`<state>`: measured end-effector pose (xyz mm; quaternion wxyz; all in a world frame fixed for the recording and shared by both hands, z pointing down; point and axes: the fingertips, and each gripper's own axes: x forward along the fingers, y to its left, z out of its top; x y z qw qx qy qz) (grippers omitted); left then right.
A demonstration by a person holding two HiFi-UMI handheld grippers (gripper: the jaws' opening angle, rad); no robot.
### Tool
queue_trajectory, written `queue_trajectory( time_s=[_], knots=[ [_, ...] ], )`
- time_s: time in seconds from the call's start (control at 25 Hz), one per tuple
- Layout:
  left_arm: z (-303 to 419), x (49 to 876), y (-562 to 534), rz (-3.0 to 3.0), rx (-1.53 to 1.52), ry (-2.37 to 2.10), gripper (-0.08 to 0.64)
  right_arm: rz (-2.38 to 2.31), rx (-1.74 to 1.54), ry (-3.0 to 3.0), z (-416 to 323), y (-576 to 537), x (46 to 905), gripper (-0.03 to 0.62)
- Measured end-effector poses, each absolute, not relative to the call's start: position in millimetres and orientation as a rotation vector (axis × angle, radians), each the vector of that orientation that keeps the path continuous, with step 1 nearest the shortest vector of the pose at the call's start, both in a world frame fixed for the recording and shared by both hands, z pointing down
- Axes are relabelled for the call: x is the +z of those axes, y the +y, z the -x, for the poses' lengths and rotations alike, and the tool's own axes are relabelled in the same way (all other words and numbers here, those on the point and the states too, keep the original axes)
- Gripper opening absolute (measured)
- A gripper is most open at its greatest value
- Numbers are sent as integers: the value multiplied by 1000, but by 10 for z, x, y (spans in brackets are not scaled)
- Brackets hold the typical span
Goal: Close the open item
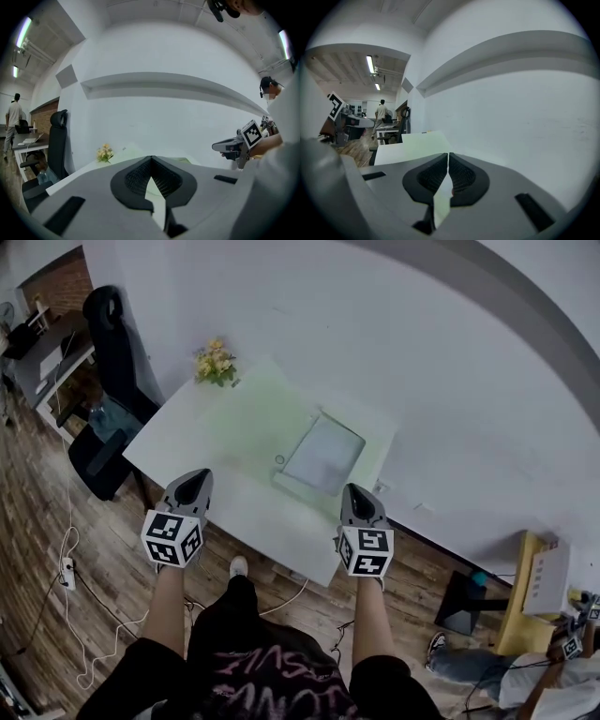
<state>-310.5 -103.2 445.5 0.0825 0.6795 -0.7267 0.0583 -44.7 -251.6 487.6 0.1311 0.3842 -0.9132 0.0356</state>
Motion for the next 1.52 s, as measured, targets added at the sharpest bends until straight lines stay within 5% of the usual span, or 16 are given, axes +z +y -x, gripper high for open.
queue_trajectory(
  time_s=[0.6, 1.4, 1.52],
  knots=[
    [4537, 4449, -2165, -2124, 157, -2037, 14, -1303, 104, -2563, 1521, -3318, 4705, 26],
    [4855, 4786, -2631, -2132, 242, -1916, 18, -1337, 143, -2474, 1529, -3708, 4950, 26],
    [4820, 4911, -2611, -2123, 256, -1880, 103, -1325, 151, -2473, 1568, -3700, 5002, 26]
  ],
)
